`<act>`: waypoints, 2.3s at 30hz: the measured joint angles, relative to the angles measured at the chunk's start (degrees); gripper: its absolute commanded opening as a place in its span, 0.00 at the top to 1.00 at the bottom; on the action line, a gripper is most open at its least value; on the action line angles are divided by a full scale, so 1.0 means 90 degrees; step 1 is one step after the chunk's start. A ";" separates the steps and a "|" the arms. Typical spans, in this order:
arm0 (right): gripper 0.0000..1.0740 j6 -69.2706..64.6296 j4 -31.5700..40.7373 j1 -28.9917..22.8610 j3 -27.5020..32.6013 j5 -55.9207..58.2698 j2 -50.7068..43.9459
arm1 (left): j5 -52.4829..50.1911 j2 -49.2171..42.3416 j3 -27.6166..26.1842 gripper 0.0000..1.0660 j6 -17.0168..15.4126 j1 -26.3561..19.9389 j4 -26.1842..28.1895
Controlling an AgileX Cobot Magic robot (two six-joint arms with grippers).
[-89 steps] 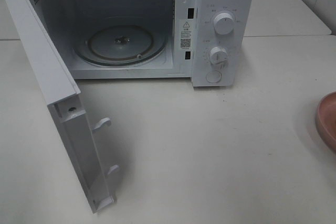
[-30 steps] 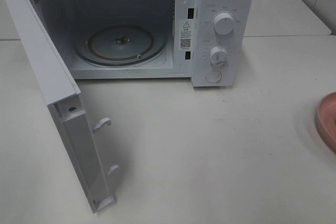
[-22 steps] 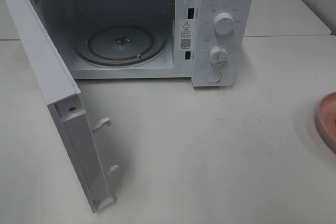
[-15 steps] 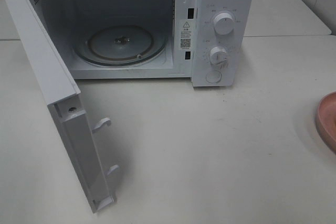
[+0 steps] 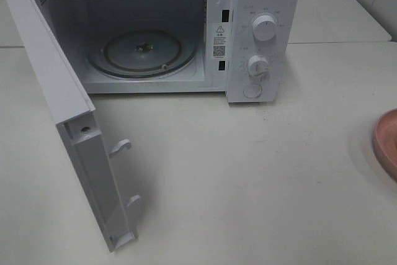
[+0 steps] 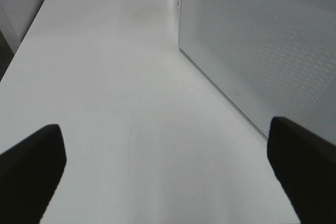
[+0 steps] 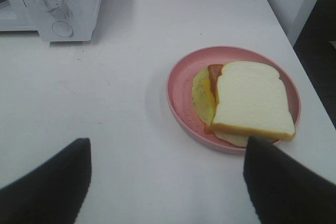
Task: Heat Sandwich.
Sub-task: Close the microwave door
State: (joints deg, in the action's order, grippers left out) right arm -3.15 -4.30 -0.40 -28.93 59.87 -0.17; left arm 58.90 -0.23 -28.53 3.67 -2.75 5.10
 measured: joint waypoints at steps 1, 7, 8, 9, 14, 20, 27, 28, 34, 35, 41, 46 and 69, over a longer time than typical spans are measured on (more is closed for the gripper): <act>0.29 0.0000 0.0000 0.0000 0.0000 0.0000 0.0000 | 0.0000 0.0000 0.0000 0.05 0.0000 0.0000 0.0000; 0.29 0.0000 0.0000 0.0000 0.0000 0.0000 0.0000 | 0.0000 0.0000 0.0000 0.05 0.0000 0.0000 0.0000; 0.29 0.0000 0.0000 0.0000 0.0000 0.0000 0.0000 | 0.0000 0.0000 0.0000 0.05 -0.0006 0.0000 0.0000; 0.29 0.0000 0.0000 0.0000 0.0000 0.0000 0.0000 | 0.0000 0.0000 0.0000 0.05 -0.0006 0.0000 0.0000; 0.29 0.0000 0.0000 0.0000 0.0000 0.0000 0.0000 | -0.0006 0.0000 -0.0045 0.05 -0.0006 0.0000 0.0045; 0.29 0.0000 0.0000 0.0000 0.0000 0.0000 0.0000 | -0.0108 0.0535 -0.0191 0.11 -0.0006 0.0000 0.0102; 0.29 0.0000 0.0000 0.0000 0.0000 0.0000 0.0000 | -0.0662 0.1165 -0.0191 0.25 -0.0006 0.0000 0.0095; 0.29 0.0000 0.0000 0.0000 0.0000 0.0000 0.0000 | -0.0751 0.1248 -0.0191 0.29 -0.0006 0.0000 0.0095; 0.29 0.0000 0.0000 0.0000 0.0000 0.0000 0.0000 | -0.1502 0.1897 -0.0038 0.56 -0.0006 0.0000 0.0076; 0.29 0.0000 0.0000 0.0000 0.0000 0.0000 0.0000 | -0.1604 0.1967 0.0019 0.61 -0.0006 0.0000 0.0076; 0.29 0.0000 0.0000 0.0000 0.0000 0.0000 0.0000 | -0.2355 0.2483 0.0401 0.97 -0.0006 0.0000 0.0076; 0.29 0.0000 0.0000 0.0000 0.0000 0.0000 0.0000 | -0.3170 0.2967 0.0770 1.00 -0.0006 0.0000 0.0076; 0.29 0.0000 0.0000 0.0000 0.0000 0.0000 0.0000 | -0.8900 0.5239 0.2050 1.00 -0.0210 0.0000 -0.0204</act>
State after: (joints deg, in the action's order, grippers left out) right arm -3.15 -4.30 -0.40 -28.93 59.87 -0.17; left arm -21.20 46.93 -10.08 1.78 -2.75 3.27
